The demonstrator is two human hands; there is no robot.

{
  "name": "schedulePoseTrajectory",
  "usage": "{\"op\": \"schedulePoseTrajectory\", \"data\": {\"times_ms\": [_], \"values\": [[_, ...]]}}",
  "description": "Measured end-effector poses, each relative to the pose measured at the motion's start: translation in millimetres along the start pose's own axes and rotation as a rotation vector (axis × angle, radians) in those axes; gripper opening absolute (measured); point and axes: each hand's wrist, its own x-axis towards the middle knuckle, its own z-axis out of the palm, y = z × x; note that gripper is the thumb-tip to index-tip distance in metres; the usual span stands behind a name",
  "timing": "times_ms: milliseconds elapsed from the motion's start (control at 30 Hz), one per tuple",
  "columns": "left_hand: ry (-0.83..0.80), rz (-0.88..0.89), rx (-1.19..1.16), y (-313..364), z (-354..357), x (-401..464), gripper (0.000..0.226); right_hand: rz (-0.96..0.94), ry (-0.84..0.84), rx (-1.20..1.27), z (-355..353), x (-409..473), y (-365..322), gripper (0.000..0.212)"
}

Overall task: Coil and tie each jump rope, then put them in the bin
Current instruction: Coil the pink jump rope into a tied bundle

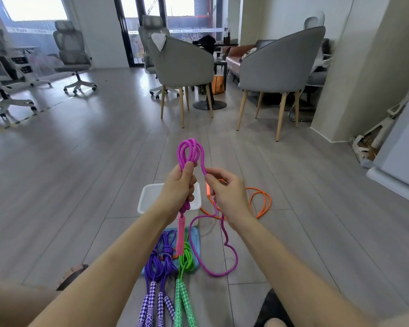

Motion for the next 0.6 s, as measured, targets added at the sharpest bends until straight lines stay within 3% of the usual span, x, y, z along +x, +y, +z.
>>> {"op": "schedulePoseTrajectory", "data": {"times_ms": [167, 300, 500, 600], "values": [[-0.027, 0.009, -0.006, -4, 8, -6, 0.035, 0.006, 0.029, 0.032, 11, -6, -1, 0.005], [-0.040, -0.020, -0.059, -9, 8, -5, 0.030, 0.011, -0.036, -0.038, 9, -6, -1, 0.009], [0.163, -0.109, -0.237, -17, -6, 4, 0.038, 0.086, -0.364, -0.066, 6, -6, -11, 0.023], [0.297, -0.122, -0.603, -13, -32, 16, 0.034, 0.080, -0.528, -0.215, -11, 0, -14, 0.014]]}}
